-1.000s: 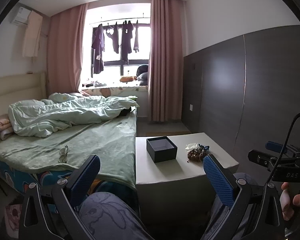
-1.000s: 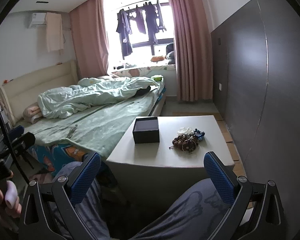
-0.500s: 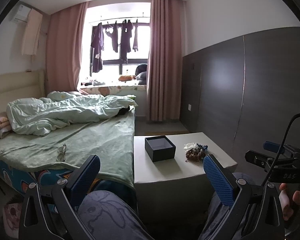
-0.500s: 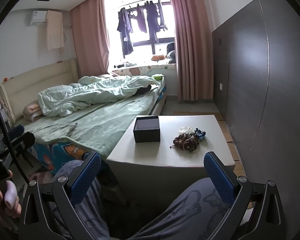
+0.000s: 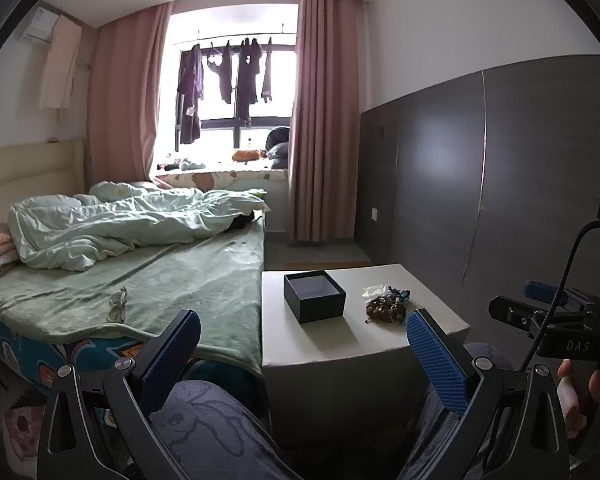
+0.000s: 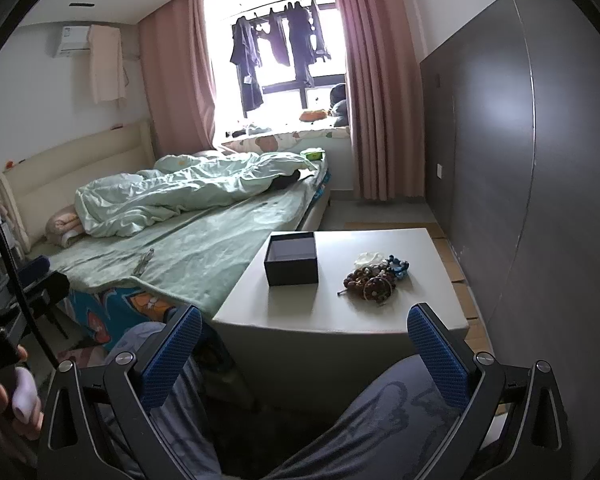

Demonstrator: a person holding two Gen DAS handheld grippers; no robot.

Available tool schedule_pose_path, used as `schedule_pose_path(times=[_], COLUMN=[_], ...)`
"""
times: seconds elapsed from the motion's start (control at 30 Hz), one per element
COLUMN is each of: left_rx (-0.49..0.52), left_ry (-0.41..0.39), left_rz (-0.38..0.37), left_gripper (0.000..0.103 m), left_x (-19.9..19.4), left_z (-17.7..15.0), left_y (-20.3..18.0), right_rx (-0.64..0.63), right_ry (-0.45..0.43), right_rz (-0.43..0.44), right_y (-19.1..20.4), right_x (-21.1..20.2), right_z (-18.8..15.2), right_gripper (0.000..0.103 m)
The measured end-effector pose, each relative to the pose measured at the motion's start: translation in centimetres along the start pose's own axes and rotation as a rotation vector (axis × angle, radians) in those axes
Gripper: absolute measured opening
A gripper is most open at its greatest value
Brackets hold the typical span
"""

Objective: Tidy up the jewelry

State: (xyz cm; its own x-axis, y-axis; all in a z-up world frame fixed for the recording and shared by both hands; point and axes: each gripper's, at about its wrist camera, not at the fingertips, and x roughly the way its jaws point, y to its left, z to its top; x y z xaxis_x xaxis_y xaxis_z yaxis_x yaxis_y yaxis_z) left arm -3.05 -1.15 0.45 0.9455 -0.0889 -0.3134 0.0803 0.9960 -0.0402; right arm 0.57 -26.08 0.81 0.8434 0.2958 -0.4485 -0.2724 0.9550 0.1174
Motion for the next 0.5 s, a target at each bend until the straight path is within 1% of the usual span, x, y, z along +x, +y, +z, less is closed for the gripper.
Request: schedule_pose_path(times=[0.5], left_rx=[0.004], left_ry=[0.000], left_rz=[0.004], left_gripper=[0.103], left_x=[0.74], left_z=[0.27], left_y=[-0.41], right_rx=[-0.009], right_ry=[0.007], right_rz=[0.000], right_y=[-0.46], right_x=[0.56], right_z=[0.39], right_gripper=[0.103])
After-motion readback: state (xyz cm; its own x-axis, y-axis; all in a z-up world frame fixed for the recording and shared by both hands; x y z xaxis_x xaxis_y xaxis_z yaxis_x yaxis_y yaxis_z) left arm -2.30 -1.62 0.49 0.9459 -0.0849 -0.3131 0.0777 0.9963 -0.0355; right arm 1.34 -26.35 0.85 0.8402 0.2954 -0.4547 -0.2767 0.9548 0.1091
